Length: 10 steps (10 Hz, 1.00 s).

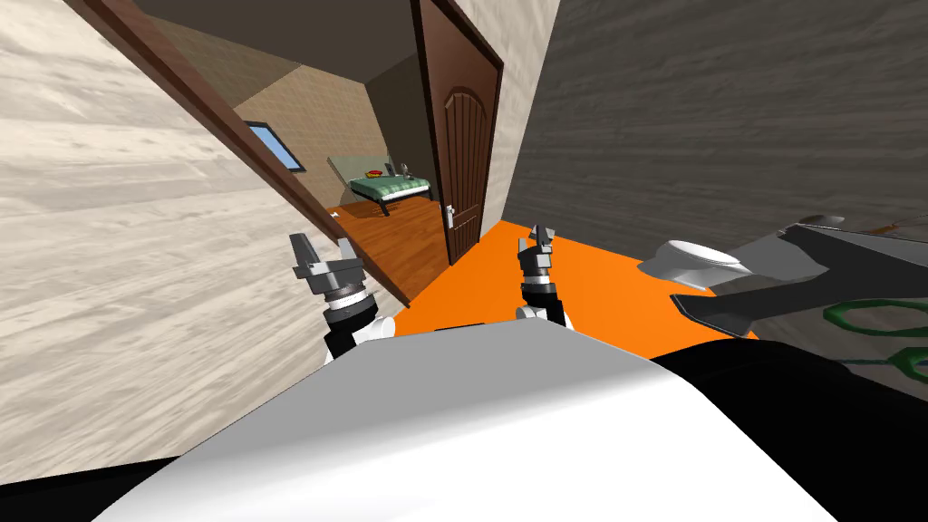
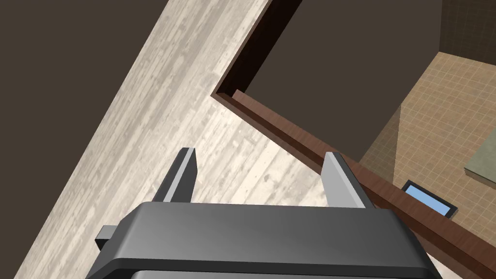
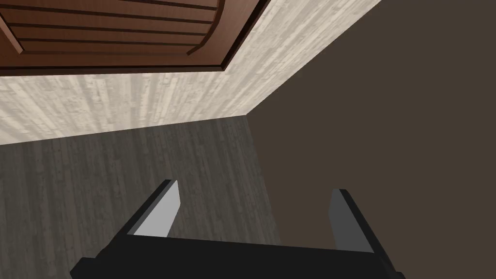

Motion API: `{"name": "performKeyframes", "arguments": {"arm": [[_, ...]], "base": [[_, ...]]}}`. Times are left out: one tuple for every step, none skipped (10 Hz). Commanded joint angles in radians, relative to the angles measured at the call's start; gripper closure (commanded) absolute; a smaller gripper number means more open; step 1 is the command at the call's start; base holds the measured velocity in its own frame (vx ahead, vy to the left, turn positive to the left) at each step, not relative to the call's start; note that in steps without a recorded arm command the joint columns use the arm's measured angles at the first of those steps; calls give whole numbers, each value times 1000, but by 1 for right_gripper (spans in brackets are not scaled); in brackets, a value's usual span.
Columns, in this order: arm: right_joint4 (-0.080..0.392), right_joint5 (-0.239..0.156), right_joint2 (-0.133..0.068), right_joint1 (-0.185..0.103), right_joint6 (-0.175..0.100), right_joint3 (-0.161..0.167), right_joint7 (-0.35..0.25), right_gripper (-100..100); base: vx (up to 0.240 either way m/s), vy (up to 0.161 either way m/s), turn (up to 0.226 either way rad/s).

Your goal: Push the door open

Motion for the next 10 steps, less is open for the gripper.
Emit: {"name": "performKeyframes", "arguments": {"arm": [[13,11,-6,-1,0,11,-8,-100],[19,16,-9,-1,-1,17,-12,-100],[25,22,-11,-1,-1,22,-15,-100],[36,31,-15,-2,-1,32,-22,-100],[45,39,-19,-2,-1,40,-28,-100],[59,51,-23,-3,-2,53,-36,-100],[70,60,-27,-3,-2,62,-42,-100],[87,74,-32,-4,-3,77,-53,-100],[99,84,-35,-5,-3,88,-60,-100],[112,95,-38,-5,-3,99,-68,-100]], "base": [[231,30,12],[220,-28,39],[197,-52,28],[215,-73,28],[227,-56,34],[230,-49,37],[239,-30,46],[237,-17,50],[254,-17,36],[236,-56,39]]}}
